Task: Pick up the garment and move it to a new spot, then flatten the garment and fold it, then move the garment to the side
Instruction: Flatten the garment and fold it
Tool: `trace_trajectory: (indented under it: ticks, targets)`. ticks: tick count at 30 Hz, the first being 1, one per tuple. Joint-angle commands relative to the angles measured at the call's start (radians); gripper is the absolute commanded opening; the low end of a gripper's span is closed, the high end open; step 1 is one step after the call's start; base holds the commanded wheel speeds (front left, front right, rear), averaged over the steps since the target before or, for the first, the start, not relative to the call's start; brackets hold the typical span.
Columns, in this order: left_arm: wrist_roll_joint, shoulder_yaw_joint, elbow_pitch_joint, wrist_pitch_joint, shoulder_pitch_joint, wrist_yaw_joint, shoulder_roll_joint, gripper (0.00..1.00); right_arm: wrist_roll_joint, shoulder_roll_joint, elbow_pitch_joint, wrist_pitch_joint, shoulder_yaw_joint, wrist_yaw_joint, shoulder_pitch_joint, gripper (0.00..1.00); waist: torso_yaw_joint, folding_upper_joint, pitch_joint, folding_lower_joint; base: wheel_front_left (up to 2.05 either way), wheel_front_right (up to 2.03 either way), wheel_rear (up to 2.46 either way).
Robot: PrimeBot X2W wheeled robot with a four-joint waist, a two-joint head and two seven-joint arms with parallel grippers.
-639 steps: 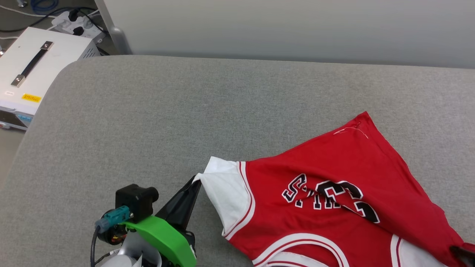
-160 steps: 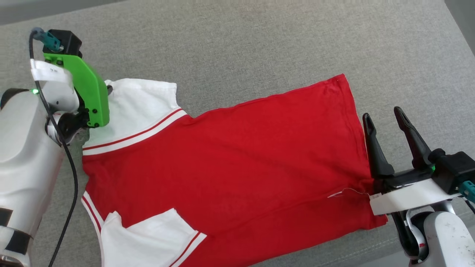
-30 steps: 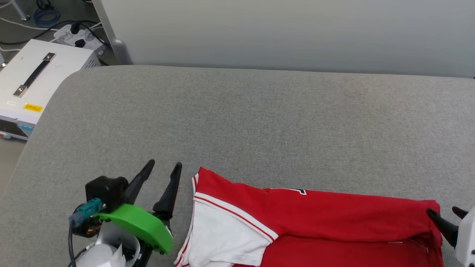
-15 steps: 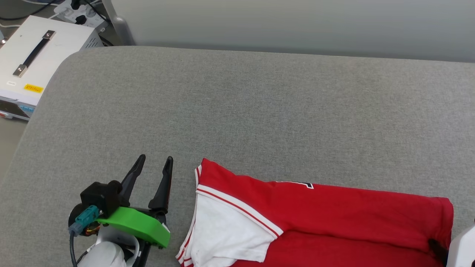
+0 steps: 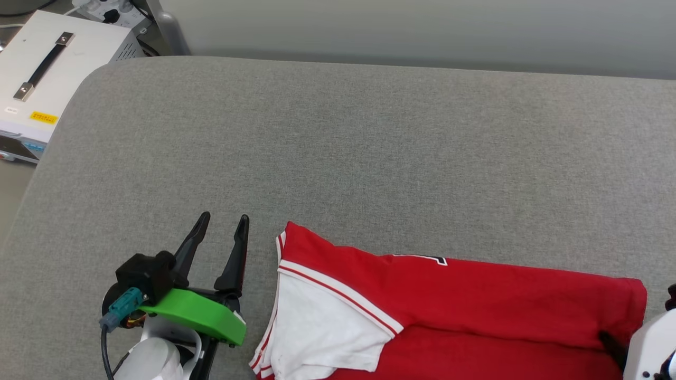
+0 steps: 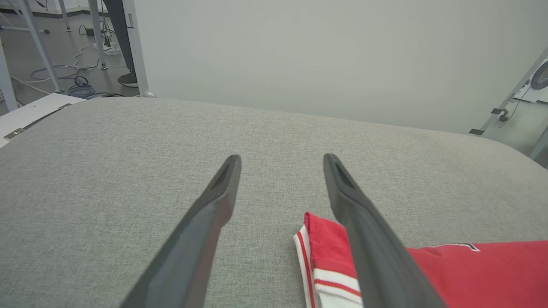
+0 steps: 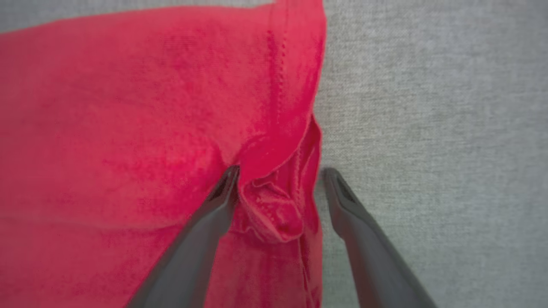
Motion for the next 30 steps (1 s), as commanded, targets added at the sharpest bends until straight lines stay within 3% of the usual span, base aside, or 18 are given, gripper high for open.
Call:
trace_trajectory:
  ticks: [1, 2, 3, 15, 25, 30]
  targets:
    - [0.016, 0.007, 0.007, -0.006, -0.011, -0.009, -0.010, 1.00, 0.023, 0.040, 0.030, 0.005, 0.044, 0.008, -0.005, 0.43, -0.001, 0.0000, -0.003, 0.0000, 0.00, 0.00, 0.00]
    - [0.018, 0.010, 0.011, -0.006, -0.009, -0.013, -0.014, 1.00, 0.032, 0.041, 0.031, 0.001, 0.050, 0.008, -0.008, 0.15, -0.002, 0.0000, -0.006, 0.0000, 0.00, 0.00, 0.00]
    - [0.020, 0.012, 0.014, -0.006, -0.008, -0.015, -0.016, 1.00, 0.036, 0.041, 0.033, -0.004, 0.053, 0.008, -0.010, 0.00, -0.003, 0.0000, -0.009, 0.0000, 0.00, 0.00, 0.00]
    - [0.035, 0.023, 0.047, -0.006, 0.011, -0.042, -0.036, 1.00, 0.005, -0.022, 0.064, -0.115, 0.014, 0.008, -0.029, 0.00, -0.012, 0.0000, -0.057, 0.0000, 0.00, 0.00, 0.00]
    - [0.037, 0.025, 0.060, -0.006, 0.029, -0.054, -0.047, 1.00, -0.091, -0.116, 0.100, -0.210, -0.115, 0.008, -0.039, 0.00, -0.020, 0.0000, -0.096, 0.0000, 0.00, 0.00, 0.00]
    - [0.034, 0.027, 0.067, -0.006, 0.039, -0.059, -0.055, 1.00, -0.061, -0.093, 0.093, -0.205, -0.135, 0.008, -0.028, 0.00, -0.020, 0.0000, -0.118, 0.0000, 0.00, 0.00, 0.00]
